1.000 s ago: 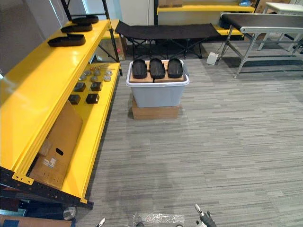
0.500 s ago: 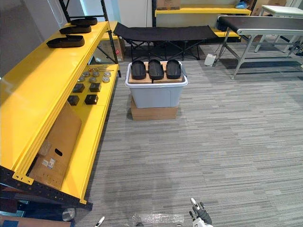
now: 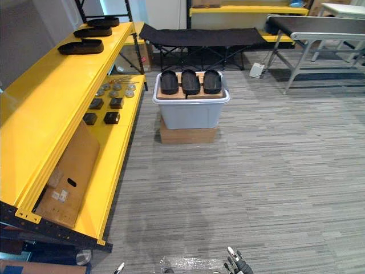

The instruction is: Walk over and take plastic housings, then place them on the shelf

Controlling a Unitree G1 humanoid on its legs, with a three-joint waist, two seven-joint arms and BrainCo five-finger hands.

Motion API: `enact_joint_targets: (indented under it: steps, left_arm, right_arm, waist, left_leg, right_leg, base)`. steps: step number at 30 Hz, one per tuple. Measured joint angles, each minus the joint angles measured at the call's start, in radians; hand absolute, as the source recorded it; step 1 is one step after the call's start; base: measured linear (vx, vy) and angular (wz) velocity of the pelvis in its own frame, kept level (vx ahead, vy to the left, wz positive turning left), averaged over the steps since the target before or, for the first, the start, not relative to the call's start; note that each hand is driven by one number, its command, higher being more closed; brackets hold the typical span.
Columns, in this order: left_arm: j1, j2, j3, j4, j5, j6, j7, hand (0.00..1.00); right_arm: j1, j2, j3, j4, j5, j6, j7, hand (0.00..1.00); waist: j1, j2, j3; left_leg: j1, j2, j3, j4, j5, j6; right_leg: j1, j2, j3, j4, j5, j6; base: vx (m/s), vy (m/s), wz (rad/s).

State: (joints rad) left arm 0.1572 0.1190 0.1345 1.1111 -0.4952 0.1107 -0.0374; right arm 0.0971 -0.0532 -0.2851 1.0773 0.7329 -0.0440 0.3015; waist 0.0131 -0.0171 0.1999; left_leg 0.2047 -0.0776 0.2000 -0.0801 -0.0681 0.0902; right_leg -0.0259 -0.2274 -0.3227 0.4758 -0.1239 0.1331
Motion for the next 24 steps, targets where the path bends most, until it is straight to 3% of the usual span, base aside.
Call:
enact_joint_targets:
  steps: [1, 2, 3, 4, 5, 7, 9, 10, 12, 13, 14, 15, 16, 17, 18, 19, 21, 22, 23, 24]
  left_arm:
    - [-0.004, 0.008, -0.001, 0.000, 0.019, 0.003, 0.009, 0.00]
    - [-0.004, 0.013, -0.001, 0.000, 0.025, 0.003, 0.013, 0.00]
    - [-0.013, 0.034, -0.001, 0.000, 0.025, 0.010, 0.015, 0.00]
    - [-0.022, 0.042, 0.000, 0.000, 0.026, 0.016, 0.016, 0.00]
    - [-0.039, 0.048, 0.003, 0.000, 0.030, 0.030, 0.022, 0.00]
    - [-0.045, 0.035, 0.031, 0.000, 0.018, 0.030, 0.037, 0.00]
    - [-0.045, 0.028, 0.053, 0.000, -0.016, 0.030, 0.037, 0.00]
    - [-0.045, 0.026, 0.064, -0.007, -0.041, 0.031, 0.038, 0.00]
    - [-0.041, 0.003, 0.075, -0.033, -0.058, 0.032, 0.052, 0.00]
    - [-0.038, -0.022, 0.089, -0.035, -0.061, 0.031, 0.058, 0.00]
    - [-0.019, -0.034, 0.091, -0.030, -0.084, 0.032, 0.057, 0.00]
    - [-0.020, -0.039, 0.105, -0.029, -0.094, 0.032, 0.056, 0.00]
    - [-0.024, -0.050, 0.125, -0.031, -0.099, 0.033, 0.056, 0.00]
    - [-0.022, -0.066, 0.128, -0.028, -0.113, 0.037, 0.054, 0.00]
    - [-0.019, -0.078, 0.131, -0.026, -0.119, 0.041, 0.054, 0.00]
    - [-0.008, -0.094, 0.149, -0.029, -0.124, 0.041, 0.053, 0.00]
    - [0.013, -0.096, 0.151, -0.037, -0.123, 0.036, 0.053, 0.00]
    - [0.022, -0.099, 0.151, -0.039, -0.123, 0.030, 0.054, 0.00]
    - [0.032, -0.102, 0.157, -0.039, -0.114, 0.025, 0.054, 0.00]
    - [0.036, -0.103, 0.161, -0.039, -0.113, 0.021, 0.054, 0.00]
  right_arm:
    - [-0.013, 0.000, 0.003, -0.014, 0.003, 0.000, 0.006, 0.00]
    - [-0.015, 0.005, 0.010, -0.017, 0.002, -0.001, 0.008, 0.00]
    - [-0.021, 0.027, 0.013, -0.017, 0.000, -0.001, 0.010, 0.00]
    - [-0.024, 0.034, 0.012, -0.017, -0.002, -0.001, 0.008, 0.00]
    - [-0.031, 0.038, 0.012, -0.018, -0.015, 0.001, 0.005, 0.00]
    - [-0.038, 0.033, 0.011, -0.021, -0.052, 0.002, 0.006, 0.00]
    - [-0.036, 0.024, 0.010, -0.019, -0.084, 0.001, 0.004, 0.00]
    - [-0.035, 0.014, 0.010, -0.014, -0.102, 0.003, 0.001, 0.00]
    - [-0.036, -0.001, 0.008, -0.012, -0.108, 0.013, -0.017, 0.00]
    - [-0.034, -0.027, 0.009, -0.013, -0.120, 0.017, -0.022, 0.00]
    - [-0.031, -0.039, 0.013, -0.009, -0.142, 0.031, -0.015, 0.00]
    - [-0.044, -0.041, 0.010, -0.001, -0.160, 0.034, -0.020, 0.00]
    - [-0.054, -0.059, 0.013, 0.008, -0.202, 0.053, -0.020, 0.00]
    - [-0.060, -0.081, 0.014, 0.009, -0.250, 0.063, -0.020, 0.00]
    - [-0.065, -0.089, 0.010, 0.019, -0.271, 0.064, -0.021, 0.00]
    - [-0.074, -0.091, 0.010, 0.044, -0.287, 0.067, -0.020, 0.00]
    - [-0.073, -0.083, 0.009, 0.048, -0.305, 0.063, -0.019, 0.00]
    - [-0.077, -0.080, 0.008, 0.046, -0.316, 0.059, -0.020, 0.00]
    - [-0.095, -0.072, 0.008, 0.035, -0.315, 0.042, -0.022, 0.00]
    - [-0.100, -0.070, 0.008, 0.028, -0.315, 0.038, -0.022, 0.00]
  waist:
    - [-0.011, 0.000, 0.020]
    - [-0.007, -0.004, 0.024]
    - [-0.003, -0.038, 0.031]
    - [-0.003, -0.051, 0.038]
    - [-0.002, -0.058, 0.048]
    - [-0.001, -0.047, 0.056]
    - [-0.001, -0.047, 0.056]
    - [0.000, -0.045, 0.057]
    - [-0.001, -0.017, 0.065]
    - [-0.009, 0.020, 0.055]
    - [-0.016, 0.043, 0.037]
    - [-0.017, 0.053, 0.040]
    - [-0.017, 0.058, 0.043]
    - [-0.004, 0.091, 0.063]
    - [-0.001, 0.097, 0.078]
    - [0.005, 0.106, 0.088]
    - [0.025, 0.095, 0.093]
    - [0.038, 0.093, 0.094]
    - [0.053, 0.092, 0.094]
    - [0.060, 0.089, 0.095]
  left_leg:
    - [0.015, 0.018, 0.000, 0.021, -0.011, -0.005]
    - [0.017, 0.025, 0.004, 0.024, -0.018, -0.013]
    - [0.022, 0.031, 0.007, 0.028, -0.032, -0.025]
    - [0.021, 0.033, 0.007, 0.034, -0.039, -0.031]
    - [0.021, 0.043, 0.014, 0.058, -0.061, -0.039]
    - [0.022, 0.066, 0.038, 0.109, -0.111, -0.080]
    - [0.025, 0.070, 0.053, 0.138, -0.149, -0.099]
    - [0.041, 0.076, 0.057, 0.178, -0.199, -0.120]
    - [0.038, 0.117, 0.053, 0.271, -0.297, -0.151]
    - [0.041, 0.167, 0.052, 0.321, -0.349, -0.185]
    - [0.025, 0.209, 0.043, 0.406, -0.364, -0.213]
    - [-0.022, 0.237, 0.025, 0.513, -0.359, -0.221]
    - [-0.118, 0.283, 0.001, 0.735, -0.289, -0.264]
    - [-0.211, 0.337, -0.008, 0.954, -0.238, -0.249]
    - [-0.245, 0.347, -0.018, 1.027, -0.247, -0.237]
    - [-0.302, 0.320, -0.040, 1.075, -0.258, -0.221]
    - [-0.364, 0.241, -0.042, 0.969, -0.260, -0.220]
    - [-0.411, 0.206, -0.023, 0.839, -0.255, -0.215]
    - [-0.456, 0.174, -0.027, 0.614, -0.200, -0.204]
    - [-0.470, 0.169, -0.032, 0.525, -0.166, -0.199]
  right_leg:
    - [-0.038, -0.008, 0.001, 0.054, -0.046, -0.041]
    - [-0.055, -0.002, 0.000, 0.042, -0.056, -0.036]
    - [-0.087, 0.006, -0.002, -0.039, -0.047, -0.028]
    - [-0.096, 0.008, -0.002, -0.084, -0.041, -0.023]
    - [-0.114, 0.021, -0.002, -0.182, -0.014, -0.019]
    - [-0.134, 0.048, -0.006, -0.316, 0.076, -0.023]
    - [-0.149, 0.046, -0.005, -0.333, 0.106, -0.030]
    - [-0.147, 0.047, -0.002, -0.328, 0.122, -0.043]
    - [-0.155, 0.062, 0.004, -0.237, 0.131, -0.077]
    - [-0.173, 0.084, -0.008, -0.145, 0.103, -0.119]
    - [-0.171, 0.114, -0.012, -0.102, 0.081, -0.129]
    - [-0.168, 0.124, -0.020, -0.076, 0.050, -0.134]
    - [-0.143, 0.140, -0.033, -0.073, 0.018, -0.156]
    - [-0.071, 0.172, -0.039, -0.122, 0.007, -0.169]
    - [-0.026, 0.186, -0.039, -0.151, 0.007, -0.170]
    - [0.065, 0.194, -0.039, -0.221, 0.007, -0.170]
    - [0.179, 0.180, -0.030, -0.305, 0.007, -0.170]
    - [0.229, 0.175, -0.026, -0.350, 0.007, -0.169]
    - [0.269, 0.174, -0.024, -0.394, 0.002, -0.154]
    - [0.285, 0.173, -0.019, -0.410, -0.007, -0.138]
  base:
    - [0.15, 0.051, 0.08]
    - [0.18, 0.051, 0.10]
    - [0.14, 0.021, 0.01]
    - [0.19, -0.001, -0.03]
    - [0.23, -0.021, -0.28]
    - [0.25, -0.013, -0.39]
    - [0.21, -0.048, -0.24]
    - [0.36, -0.144, -0.21]
    - [0.39, -0.207, -0.03]
    - [0.55, -0.272, 0.17]
    - [0.59, -0.293, 0.20]
    - [0.55, -0.291, 0.21]
    - [0.42, -0.247, 0.07]
    - [0.42, -0.229, 0.01]
    - [0.45, -0.179, -0.05]
    - [0.65, -0.217, -0.08]
    - [0.61, -0.164, -0.19]
    - [0.45, -0.043, -0.44]
    - [0.43, -0.016, -0.52]
    - [0.33, 0.018, -0.47]
